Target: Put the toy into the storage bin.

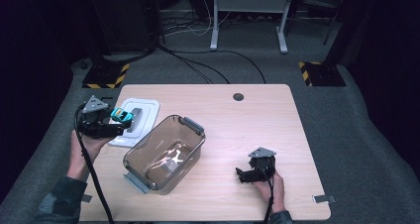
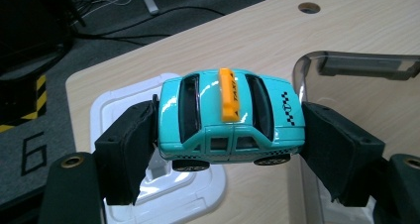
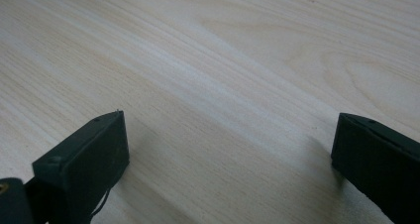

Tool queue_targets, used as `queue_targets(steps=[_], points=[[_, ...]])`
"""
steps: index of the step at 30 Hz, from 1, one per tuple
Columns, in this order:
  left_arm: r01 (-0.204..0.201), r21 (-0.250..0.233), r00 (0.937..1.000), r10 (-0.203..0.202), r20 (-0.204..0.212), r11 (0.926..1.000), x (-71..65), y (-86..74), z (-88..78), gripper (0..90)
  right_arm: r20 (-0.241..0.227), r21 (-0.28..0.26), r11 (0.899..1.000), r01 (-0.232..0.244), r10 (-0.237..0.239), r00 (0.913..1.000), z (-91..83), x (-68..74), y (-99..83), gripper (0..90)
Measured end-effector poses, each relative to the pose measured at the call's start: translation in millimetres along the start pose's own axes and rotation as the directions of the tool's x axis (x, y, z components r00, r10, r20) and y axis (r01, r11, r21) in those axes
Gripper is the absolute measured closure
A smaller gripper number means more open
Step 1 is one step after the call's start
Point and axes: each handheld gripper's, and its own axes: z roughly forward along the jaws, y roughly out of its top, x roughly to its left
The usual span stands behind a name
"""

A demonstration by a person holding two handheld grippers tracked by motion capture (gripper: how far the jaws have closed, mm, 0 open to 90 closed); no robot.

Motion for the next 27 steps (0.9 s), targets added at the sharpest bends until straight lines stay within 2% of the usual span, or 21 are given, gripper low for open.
queue_targets(steps=[17,27], points=[[-0.034,-0.007,0.9964,0.035,0.078,0.9994,-18.4,29.2,6.5,24.4,0.001,0.001,1.0,0.001,-0.001,1.0,0.0,-0.1,0.0,0.6],[-0.068,0.004,0.9929,0.067,0.098,0.9977,-31.9,43.9,16.1,24.3,0.001,0.001,1.0,-0.001,0.001,1.0,-0.1,0.2,0.0,0.7]])
